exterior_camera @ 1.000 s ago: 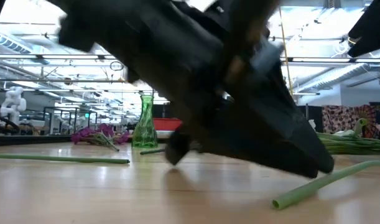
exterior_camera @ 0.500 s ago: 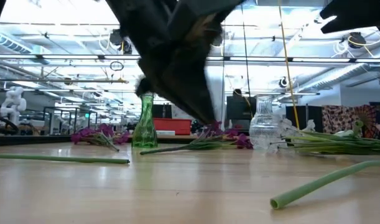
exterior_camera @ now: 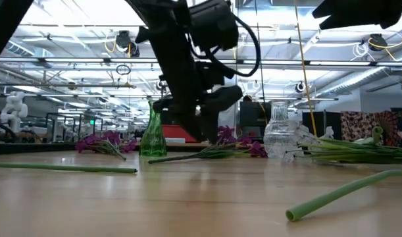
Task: Sort flowers into vase by color
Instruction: Adjust the purple flowers
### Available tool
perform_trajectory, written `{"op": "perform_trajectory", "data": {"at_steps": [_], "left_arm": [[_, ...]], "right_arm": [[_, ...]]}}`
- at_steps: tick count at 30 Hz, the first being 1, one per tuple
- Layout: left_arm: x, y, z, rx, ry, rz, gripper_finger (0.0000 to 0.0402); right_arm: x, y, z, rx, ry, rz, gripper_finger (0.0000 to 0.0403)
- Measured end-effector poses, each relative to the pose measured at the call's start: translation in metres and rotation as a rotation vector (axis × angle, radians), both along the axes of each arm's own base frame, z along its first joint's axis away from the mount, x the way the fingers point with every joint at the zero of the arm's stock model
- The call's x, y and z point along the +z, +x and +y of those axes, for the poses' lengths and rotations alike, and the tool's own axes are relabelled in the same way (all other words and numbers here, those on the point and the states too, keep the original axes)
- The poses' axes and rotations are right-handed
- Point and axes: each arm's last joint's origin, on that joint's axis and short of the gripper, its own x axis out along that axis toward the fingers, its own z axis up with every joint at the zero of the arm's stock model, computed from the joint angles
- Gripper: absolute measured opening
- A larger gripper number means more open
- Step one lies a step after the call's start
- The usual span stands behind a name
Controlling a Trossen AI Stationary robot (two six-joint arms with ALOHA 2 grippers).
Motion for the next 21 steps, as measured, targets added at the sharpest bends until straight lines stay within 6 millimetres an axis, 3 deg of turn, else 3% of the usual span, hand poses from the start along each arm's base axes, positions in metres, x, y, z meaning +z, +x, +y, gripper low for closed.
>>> {"op": "perform_trajectory", "data": {"at_steps": [5,11,14,21], "left_arm": [[-0.019,0.007,0.02,0.022,0.008,0.016,0.0229],[-0.033,0.01,0.031,0.039,-0.022,0.03,0.022],[-0.033,0.011,0.031,0.032,-0.04,0.026,0.0179],[-0.02,0.005,0.025,0.015,-0.054,0.033,0.0022]], "right_arm": [[0.002,0.003,-0.006,-0.011,-0.023,0.027,0.0222],[0.003,0.005,-0.007,-0.013,-0.021,0.026,0.0222],[0.003,0.005,-0.006,-0.014,-0.015,0.018,0.0222],[0.004,0.007,-0.004,-0.013,0.012,-0.006,0.0222]]}}
